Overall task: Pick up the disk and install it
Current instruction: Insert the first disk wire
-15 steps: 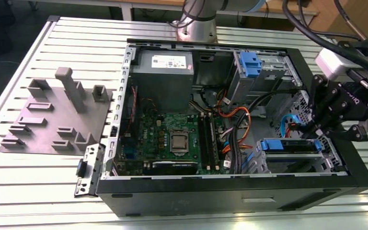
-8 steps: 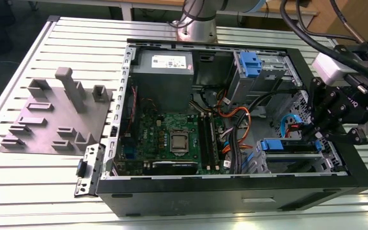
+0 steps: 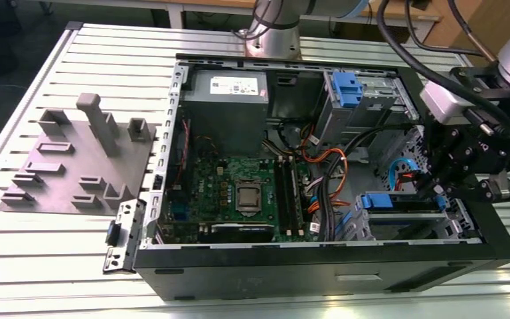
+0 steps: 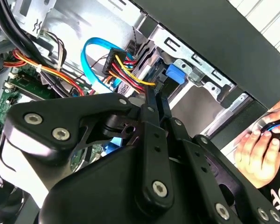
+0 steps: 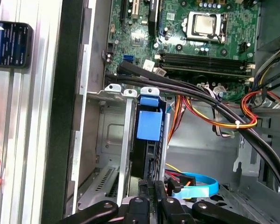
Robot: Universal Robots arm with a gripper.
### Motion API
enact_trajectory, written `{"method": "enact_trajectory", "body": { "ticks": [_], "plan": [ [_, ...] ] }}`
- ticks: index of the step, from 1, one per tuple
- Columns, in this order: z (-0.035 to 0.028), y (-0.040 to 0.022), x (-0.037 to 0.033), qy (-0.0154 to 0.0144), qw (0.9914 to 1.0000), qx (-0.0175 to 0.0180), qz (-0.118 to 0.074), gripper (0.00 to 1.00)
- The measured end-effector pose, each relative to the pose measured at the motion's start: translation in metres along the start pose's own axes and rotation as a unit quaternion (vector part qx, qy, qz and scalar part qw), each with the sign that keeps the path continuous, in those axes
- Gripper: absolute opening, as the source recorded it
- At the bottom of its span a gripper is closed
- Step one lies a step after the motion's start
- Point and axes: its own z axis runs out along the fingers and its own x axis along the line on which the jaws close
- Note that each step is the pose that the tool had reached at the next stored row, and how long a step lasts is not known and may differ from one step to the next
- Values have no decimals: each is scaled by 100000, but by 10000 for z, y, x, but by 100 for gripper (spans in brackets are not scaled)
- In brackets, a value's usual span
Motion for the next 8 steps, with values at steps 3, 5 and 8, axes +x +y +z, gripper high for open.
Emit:
{"method": "enact_trajectory", "body": {
  "ticks": [3, 5, 8],
  "plan": [
    [6, 33, -3, 79, 99994, 1109, 29, 16],
    [12, 61, -5, 127, 99985, 1740, 46, 16],
    [26, 93, -8, 177, 99971, 2412, 62, 16]
  ]
}}
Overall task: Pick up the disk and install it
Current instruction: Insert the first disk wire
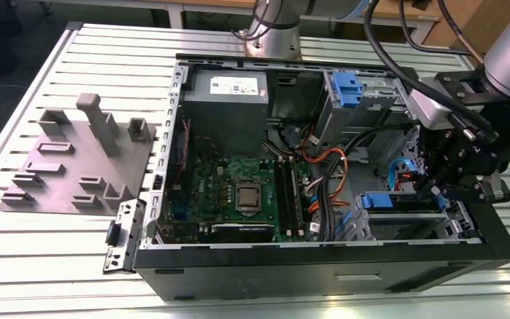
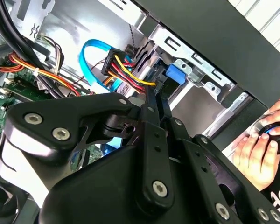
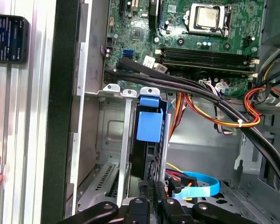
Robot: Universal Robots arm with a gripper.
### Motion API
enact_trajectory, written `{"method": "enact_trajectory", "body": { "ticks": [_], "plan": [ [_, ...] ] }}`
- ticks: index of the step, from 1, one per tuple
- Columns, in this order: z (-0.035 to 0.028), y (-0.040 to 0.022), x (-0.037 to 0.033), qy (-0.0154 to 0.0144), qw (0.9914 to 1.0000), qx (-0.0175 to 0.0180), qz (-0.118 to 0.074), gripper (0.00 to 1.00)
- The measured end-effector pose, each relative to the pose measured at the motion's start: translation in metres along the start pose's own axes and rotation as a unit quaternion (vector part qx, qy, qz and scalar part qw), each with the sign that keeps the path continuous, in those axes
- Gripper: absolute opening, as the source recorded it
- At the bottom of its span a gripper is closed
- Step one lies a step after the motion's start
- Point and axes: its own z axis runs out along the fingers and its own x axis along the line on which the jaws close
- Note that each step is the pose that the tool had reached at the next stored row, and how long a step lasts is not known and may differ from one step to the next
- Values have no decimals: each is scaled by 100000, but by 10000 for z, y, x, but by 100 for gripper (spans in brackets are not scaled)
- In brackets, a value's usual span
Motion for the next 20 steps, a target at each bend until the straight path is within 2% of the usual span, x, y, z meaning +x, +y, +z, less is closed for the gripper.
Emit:
{"method": "enact_trajectory", "body": {
  "ticks": [6, 8, 13, 20],
  "plan": [
    [11, 64, -6, 121, 99991, 1370, 65, 16],
    [12, 74, -6, 137, 99987, 1613, 190, 16],
    [16, 78, -7, 219, 99979, 1663, 1169, 16],
    [21, 89, -8, 230, 99979, 1659, 1212, 16]
  ]
}}
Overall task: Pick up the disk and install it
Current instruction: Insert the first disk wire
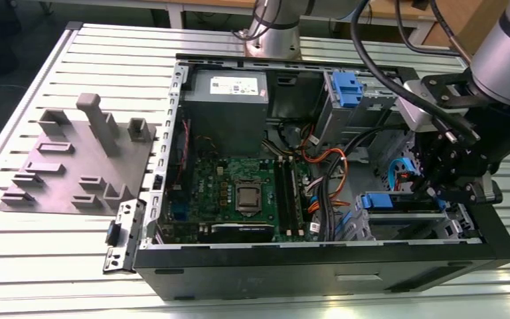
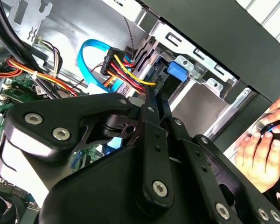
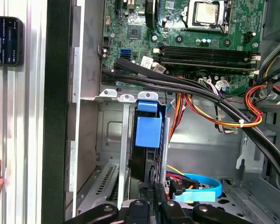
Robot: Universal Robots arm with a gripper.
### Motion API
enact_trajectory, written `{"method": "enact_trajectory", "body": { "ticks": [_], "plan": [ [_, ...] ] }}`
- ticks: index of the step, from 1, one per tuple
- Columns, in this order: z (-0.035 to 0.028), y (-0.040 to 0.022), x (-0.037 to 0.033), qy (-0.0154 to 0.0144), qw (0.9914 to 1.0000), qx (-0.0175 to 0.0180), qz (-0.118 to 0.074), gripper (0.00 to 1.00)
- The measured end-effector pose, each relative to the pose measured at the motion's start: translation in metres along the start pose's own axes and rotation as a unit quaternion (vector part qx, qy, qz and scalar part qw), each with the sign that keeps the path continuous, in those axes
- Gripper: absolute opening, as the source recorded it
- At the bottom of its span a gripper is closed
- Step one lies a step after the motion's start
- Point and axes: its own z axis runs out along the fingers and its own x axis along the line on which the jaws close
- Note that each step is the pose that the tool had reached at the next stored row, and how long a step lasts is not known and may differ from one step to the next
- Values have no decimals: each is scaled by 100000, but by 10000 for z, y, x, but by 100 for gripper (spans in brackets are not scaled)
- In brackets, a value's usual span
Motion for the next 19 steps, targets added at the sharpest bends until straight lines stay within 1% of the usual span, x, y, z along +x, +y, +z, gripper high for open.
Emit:
{"method": "enact_trajectory", "body": {
  "ticks": [11, 19],
  "plan": [
    [18, 1, 0, 4, 100000, 44, 6, 16],
    [6, 1, 0, 0, 100000, 40, 84, 16]
  ]
}}
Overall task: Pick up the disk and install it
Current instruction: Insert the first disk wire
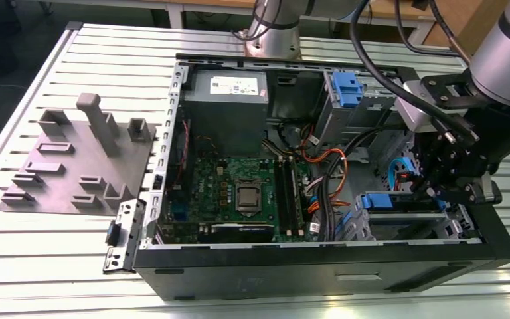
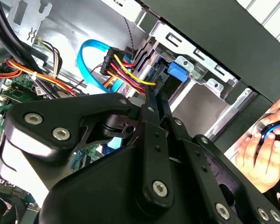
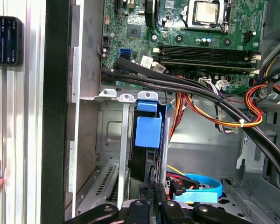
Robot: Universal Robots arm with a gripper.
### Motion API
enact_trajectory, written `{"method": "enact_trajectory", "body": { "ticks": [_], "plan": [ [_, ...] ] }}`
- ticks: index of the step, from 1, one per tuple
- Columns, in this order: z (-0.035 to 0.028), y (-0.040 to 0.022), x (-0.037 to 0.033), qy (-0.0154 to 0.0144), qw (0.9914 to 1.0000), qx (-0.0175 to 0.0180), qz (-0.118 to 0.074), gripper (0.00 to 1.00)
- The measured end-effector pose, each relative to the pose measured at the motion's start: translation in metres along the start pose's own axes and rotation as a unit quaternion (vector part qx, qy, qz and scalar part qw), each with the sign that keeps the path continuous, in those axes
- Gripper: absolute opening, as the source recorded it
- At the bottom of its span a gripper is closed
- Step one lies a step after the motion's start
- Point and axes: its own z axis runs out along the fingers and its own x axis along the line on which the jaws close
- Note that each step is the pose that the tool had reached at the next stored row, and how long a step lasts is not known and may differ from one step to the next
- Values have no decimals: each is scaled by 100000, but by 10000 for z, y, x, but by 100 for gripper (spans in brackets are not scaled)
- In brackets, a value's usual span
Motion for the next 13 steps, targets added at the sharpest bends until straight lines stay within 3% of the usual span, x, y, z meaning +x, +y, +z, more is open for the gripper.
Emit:
{"method": "enact_trajectory", "body": {
  "ticks": [13],
  "plan": [
    [6, 0, 2, 62, 99999, -12, 531, 16]
  ]
}}
